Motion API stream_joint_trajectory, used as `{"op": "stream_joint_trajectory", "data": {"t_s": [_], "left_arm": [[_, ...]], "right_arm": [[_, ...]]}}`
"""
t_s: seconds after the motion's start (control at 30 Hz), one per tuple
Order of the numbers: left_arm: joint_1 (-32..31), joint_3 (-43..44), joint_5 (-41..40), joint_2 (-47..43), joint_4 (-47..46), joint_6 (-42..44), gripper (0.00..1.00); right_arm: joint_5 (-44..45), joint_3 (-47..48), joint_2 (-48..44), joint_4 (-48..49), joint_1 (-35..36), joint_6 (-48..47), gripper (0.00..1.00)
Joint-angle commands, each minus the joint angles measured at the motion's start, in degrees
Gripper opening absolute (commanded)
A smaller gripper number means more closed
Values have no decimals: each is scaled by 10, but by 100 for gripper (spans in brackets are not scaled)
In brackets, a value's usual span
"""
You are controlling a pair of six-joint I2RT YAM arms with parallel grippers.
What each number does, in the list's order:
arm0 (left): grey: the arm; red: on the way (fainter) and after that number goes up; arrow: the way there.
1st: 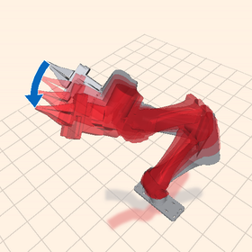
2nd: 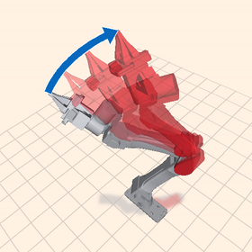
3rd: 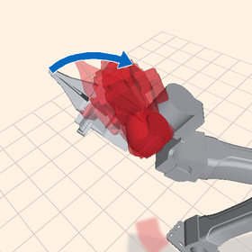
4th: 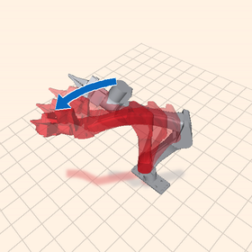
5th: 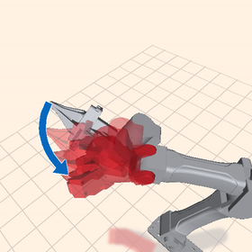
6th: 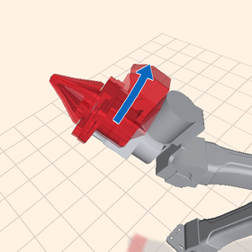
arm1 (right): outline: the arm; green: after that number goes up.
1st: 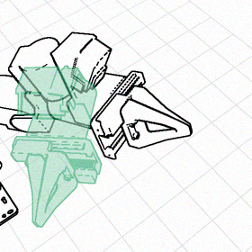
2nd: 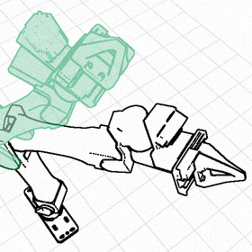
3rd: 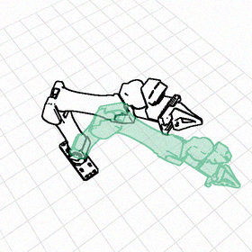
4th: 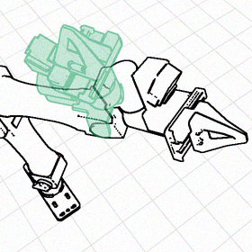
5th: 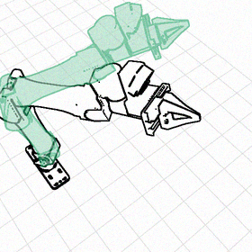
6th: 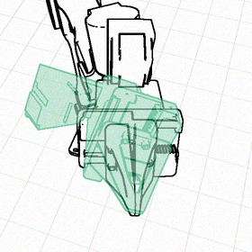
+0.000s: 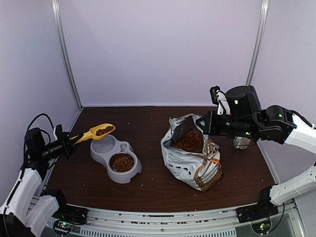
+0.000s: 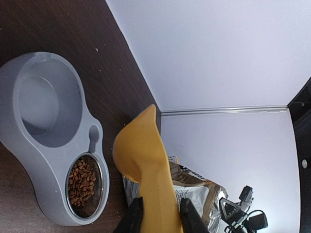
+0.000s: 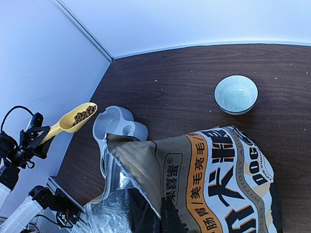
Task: Serve the pet food
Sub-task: Place the pet food in the pet food bowl.
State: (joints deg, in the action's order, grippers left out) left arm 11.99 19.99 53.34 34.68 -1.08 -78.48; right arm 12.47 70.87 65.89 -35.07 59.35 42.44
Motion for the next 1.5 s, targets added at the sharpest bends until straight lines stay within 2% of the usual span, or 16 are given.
{"op": "stream_joint_trajectory", "data": {"t_s": [0.0,0.17,0.4,0.97,1.47], "left_arm": [[47,-6,39,-4,33,70,0],[78,-2,28,3,100,143,0],[85,1,-2,37,155,215,0],[86,119,-107,129,366,443,0],[81,200,-156,152,457,534,0]], "right_arm": [[6,2,-7,-14,-6,-2,0],[4,2,-5,-13,-7,-2,0],[-1,1,-2,-8,-8,-3,0],[-6,0,3,-2,-10,-8,0],[-3,7,12,-11,-10,-9,0]]}}
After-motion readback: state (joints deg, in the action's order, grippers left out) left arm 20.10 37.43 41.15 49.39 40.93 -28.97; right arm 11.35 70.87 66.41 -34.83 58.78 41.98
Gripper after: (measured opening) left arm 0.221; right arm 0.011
